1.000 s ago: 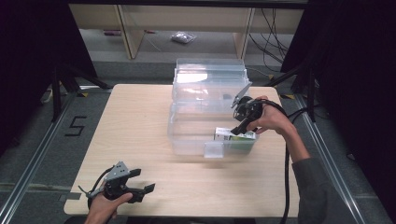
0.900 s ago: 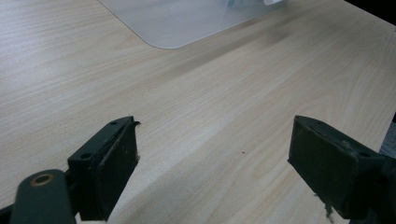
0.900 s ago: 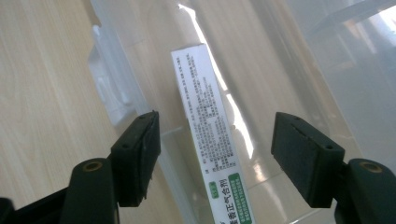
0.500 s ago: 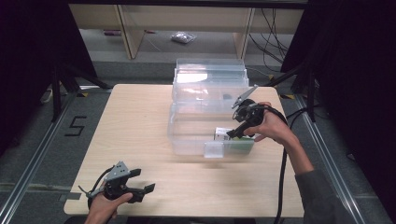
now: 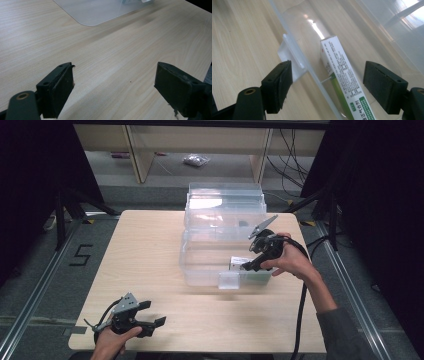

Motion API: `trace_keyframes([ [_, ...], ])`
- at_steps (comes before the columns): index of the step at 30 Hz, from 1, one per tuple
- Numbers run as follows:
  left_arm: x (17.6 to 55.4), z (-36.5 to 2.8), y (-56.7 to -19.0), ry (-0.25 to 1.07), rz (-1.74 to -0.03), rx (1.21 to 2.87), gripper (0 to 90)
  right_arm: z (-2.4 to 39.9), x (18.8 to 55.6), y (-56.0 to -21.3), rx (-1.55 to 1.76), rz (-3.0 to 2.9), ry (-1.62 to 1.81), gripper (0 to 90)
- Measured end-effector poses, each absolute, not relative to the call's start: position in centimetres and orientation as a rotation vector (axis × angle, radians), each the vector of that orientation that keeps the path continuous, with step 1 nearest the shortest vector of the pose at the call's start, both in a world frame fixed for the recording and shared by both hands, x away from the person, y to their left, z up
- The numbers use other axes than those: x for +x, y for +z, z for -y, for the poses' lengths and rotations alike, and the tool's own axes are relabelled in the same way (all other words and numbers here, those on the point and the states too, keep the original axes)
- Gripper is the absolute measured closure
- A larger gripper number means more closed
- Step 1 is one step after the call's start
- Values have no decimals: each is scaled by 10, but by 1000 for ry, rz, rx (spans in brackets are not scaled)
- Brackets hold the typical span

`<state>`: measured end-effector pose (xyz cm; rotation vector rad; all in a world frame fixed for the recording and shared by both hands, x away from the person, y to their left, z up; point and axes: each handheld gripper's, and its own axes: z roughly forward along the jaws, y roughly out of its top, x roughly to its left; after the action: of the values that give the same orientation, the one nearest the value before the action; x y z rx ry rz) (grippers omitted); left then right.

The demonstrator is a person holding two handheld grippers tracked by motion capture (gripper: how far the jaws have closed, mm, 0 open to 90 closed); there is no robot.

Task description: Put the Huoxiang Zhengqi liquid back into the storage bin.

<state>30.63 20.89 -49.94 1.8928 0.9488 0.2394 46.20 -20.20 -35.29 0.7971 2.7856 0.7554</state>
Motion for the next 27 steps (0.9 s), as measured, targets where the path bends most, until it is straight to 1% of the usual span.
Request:
trace_keyframes([
  [7, 306, -209, -499, 238, -948, 1893, 149, 204, 454, -355, 841, -2773, 761, 242],
  [11, 306, -209, -500, 239, -949, 1893, 149, 205, 452, -357, 762, -2769, 798, 240],
  [19, 307, -209, -500, 238, -950, 1892, 149, 210, 447, -361, 805, -2761, 812, 233],
  [27, 307, -209, -500, 237, -950, 1893, 149, 214, 433, -369, 796, -2747, 850, 230],
])
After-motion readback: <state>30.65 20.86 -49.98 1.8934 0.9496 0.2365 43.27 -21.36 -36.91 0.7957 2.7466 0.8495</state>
